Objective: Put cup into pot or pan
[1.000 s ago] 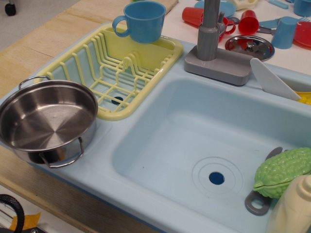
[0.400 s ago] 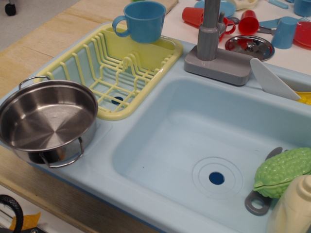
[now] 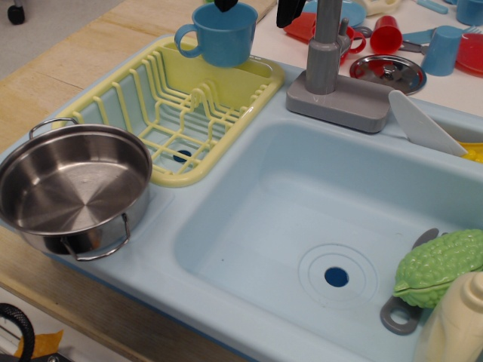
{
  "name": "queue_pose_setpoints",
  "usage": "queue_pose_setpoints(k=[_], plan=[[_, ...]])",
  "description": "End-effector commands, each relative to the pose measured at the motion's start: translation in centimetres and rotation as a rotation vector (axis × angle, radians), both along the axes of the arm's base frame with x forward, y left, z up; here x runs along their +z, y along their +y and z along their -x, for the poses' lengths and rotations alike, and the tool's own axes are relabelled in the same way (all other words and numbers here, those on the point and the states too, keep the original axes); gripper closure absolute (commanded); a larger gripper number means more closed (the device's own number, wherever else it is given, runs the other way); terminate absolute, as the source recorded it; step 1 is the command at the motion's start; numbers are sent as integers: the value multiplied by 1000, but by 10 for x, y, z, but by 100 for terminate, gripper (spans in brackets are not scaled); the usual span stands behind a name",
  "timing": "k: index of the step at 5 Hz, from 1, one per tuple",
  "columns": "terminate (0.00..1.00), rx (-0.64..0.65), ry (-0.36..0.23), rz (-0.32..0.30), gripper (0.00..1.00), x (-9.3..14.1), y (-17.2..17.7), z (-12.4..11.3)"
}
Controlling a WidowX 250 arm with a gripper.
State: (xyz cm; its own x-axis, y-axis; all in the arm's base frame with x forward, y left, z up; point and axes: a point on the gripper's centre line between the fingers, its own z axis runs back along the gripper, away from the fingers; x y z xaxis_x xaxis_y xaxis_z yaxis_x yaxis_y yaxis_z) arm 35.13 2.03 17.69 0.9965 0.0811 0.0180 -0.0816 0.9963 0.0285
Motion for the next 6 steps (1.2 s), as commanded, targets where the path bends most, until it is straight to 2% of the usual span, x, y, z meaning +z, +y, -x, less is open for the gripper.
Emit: queue_pose_setpoints(k=[1,2,4,5,6], plan=[[0,27,-23,31,0,-1,8,-1],[0,59,-25,62,100,-13,11,0],[0,78,-43,100,100,-23,14,3],[0,84,-61,99,100,-21,14,6],[0,115,-111,53,100,-1,14,20]])
